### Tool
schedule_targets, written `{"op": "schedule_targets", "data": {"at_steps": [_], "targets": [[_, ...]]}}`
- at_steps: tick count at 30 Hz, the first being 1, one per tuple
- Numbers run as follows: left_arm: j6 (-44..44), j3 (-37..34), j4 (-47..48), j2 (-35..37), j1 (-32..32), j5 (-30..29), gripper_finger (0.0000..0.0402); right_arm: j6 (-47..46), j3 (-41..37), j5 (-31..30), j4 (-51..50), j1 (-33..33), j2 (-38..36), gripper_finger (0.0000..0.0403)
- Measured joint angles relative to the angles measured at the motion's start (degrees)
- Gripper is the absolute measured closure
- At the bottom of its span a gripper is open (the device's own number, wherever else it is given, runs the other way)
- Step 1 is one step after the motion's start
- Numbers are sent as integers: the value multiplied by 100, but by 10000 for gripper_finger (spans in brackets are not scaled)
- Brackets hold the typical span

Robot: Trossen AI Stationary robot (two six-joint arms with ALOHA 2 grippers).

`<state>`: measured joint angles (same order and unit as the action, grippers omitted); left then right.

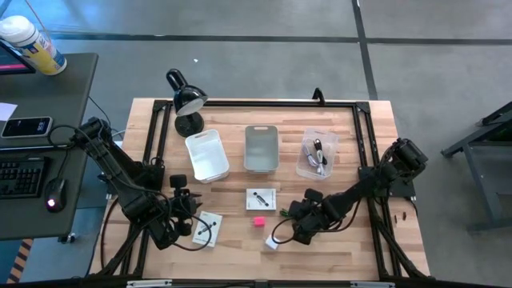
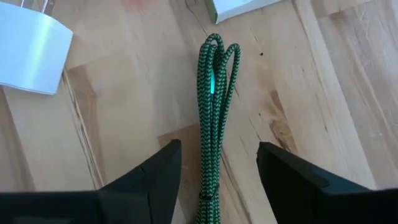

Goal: Pick and place items into bin
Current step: Put the green charger cable into the transparent bin

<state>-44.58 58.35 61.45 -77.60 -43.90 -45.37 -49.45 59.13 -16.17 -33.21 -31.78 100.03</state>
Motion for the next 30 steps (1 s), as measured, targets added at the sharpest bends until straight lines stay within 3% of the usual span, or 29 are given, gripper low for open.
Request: {"op": "schedule_targets", "data": {"at_steps": [16,30], "targets": [[85,0,-35,0,0,-165,298,188,-4,67,355,104,350,246],[83,0,-146,0,0,-163,298,186,-4,-103,393,226,420,253]]}}
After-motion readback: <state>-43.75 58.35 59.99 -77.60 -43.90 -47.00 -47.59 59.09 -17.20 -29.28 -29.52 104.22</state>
